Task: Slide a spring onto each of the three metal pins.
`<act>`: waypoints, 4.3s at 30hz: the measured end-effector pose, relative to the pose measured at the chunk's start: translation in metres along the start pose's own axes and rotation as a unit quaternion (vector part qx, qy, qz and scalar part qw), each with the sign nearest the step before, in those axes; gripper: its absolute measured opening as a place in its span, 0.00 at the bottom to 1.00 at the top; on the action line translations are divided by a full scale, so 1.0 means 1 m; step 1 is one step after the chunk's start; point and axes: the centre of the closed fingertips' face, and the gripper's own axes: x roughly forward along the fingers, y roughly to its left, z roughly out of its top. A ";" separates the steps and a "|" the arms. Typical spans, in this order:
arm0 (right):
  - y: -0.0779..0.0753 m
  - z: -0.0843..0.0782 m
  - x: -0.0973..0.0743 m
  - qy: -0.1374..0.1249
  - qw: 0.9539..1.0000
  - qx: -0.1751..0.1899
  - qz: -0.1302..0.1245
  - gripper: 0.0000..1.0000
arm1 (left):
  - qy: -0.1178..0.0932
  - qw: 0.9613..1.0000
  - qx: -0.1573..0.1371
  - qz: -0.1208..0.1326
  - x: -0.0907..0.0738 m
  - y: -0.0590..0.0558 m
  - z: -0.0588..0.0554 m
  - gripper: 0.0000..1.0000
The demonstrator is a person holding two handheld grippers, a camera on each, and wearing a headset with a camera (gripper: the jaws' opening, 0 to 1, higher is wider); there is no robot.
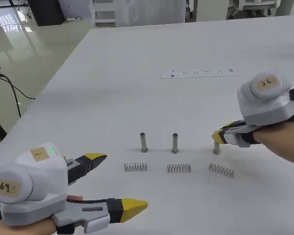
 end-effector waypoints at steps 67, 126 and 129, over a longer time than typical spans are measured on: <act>0.008 -0.029 -0.017 0.018 1.000 -0.021 0.015 0.14 | 0.001 1.000 0.008 0.010 -0.007 -0.004 0.005 0.79; 0.037 -0.075 -0.016 0.092 0.987 -0.114 0.066 0.08 | 0.001 1.000 0.006 -0.001 -0.004 -0.007 0.004 0.78; 0.039 -0.074 -0.016 0.091 0.987 -0.118 0.067 0.08 | 0.003 1.000 0.009 -0.003 -0.003 -0.008 0.004 0.77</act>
